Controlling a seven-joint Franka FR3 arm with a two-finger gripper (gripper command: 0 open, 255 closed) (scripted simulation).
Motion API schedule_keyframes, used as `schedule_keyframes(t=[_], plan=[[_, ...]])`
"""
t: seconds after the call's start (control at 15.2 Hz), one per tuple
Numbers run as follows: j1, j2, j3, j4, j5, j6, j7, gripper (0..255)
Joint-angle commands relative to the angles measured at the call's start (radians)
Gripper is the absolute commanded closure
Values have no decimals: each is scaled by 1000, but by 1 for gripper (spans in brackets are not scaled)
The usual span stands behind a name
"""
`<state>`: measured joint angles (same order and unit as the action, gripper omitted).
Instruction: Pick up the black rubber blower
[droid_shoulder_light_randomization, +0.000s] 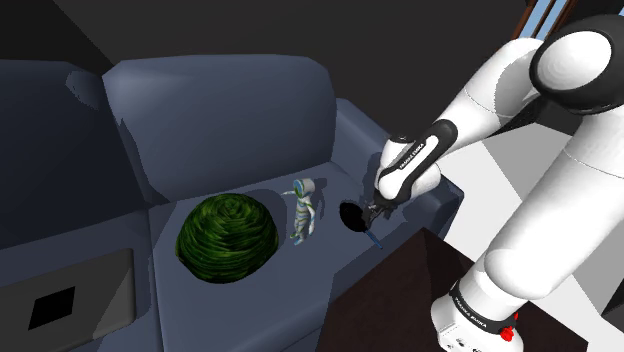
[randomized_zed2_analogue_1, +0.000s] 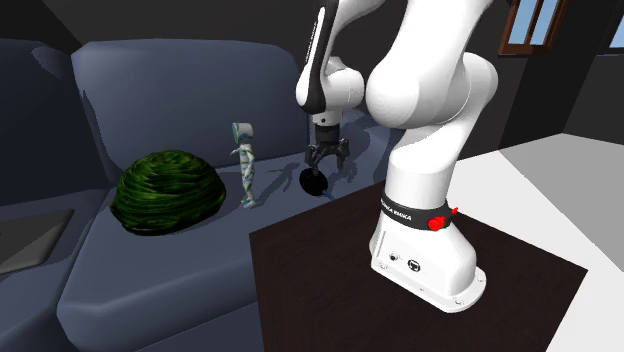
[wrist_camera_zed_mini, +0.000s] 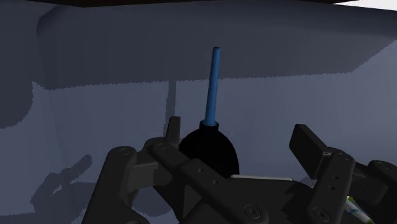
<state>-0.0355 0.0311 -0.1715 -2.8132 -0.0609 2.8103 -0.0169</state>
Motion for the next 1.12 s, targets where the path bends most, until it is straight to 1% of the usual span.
schedule_keyframes(t=[0.0,0.13,0.2,0.66,0.79,0.86,1.06], plan=[[-9,120,7,38,43,92,-41,0],[-35,226,34,78,84,167,-78,0],[-44,251,43,89,90,183,-83,0],[-84,388,88,128,112,281,-97,0],[-87,399,91,131,112,289,-98,0],[-86,402,92,133,113,290,-97,255],[-85,403,92,134,113,291,-96,255]])
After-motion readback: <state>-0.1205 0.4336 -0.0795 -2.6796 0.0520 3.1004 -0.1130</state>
